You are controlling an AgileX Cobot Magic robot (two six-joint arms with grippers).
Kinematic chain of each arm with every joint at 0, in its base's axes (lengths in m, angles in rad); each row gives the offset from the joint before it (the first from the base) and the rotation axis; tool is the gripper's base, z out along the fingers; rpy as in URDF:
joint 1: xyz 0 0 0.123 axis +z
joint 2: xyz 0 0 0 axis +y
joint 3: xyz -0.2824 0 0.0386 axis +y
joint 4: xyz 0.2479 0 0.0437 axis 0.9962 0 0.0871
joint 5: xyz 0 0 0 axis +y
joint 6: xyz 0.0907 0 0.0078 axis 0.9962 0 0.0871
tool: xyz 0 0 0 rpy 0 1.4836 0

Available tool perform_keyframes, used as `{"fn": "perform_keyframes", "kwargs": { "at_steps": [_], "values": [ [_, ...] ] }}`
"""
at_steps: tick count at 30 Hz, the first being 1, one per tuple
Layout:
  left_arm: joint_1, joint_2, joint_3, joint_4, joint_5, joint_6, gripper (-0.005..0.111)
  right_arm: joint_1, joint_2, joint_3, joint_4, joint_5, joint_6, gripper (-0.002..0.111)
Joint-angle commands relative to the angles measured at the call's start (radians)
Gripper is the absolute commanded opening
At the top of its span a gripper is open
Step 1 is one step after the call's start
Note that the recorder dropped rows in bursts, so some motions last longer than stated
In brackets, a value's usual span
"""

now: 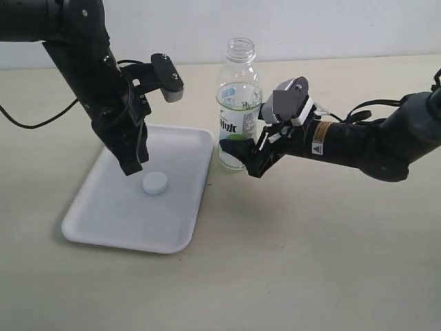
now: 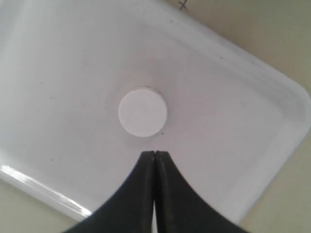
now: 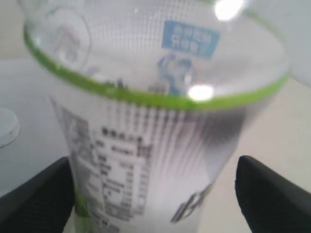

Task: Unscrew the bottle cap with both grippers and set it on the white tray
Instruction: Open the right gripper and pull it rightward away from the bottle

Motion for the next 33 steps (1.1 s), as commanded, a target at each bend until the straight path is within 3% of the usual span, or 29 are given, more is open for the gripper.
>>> {"fn": "perform_keyframes", "kwargs": {
  "at_steps": [1,12,17,33],
  "values": [
    [-0.002,-0.010,-0.004,0.000,0.010,-0.010,0.001,0.001,-0.045,0.004,-0.038,0.010,0.048,0.083],
    [-0.002,-0.010,-0.004,-0.005,0.013,-0.013,0.001,0.001,-0.137,0.004,-0.097,0.184,0.154,0.083],
    [-0.002,-0.008,-0.004,-0.005,0.013,-0.013,0.001,0.001,-0.157,0.004,-0.286,0.139,0.205,0.083],
    [-0.002,-0.008,-0.004,-0.005,0.013,-0.013,0.001,-0.038,-0.190,0.004,-0.356,0.075,0.374,0.083]
  ]
}}
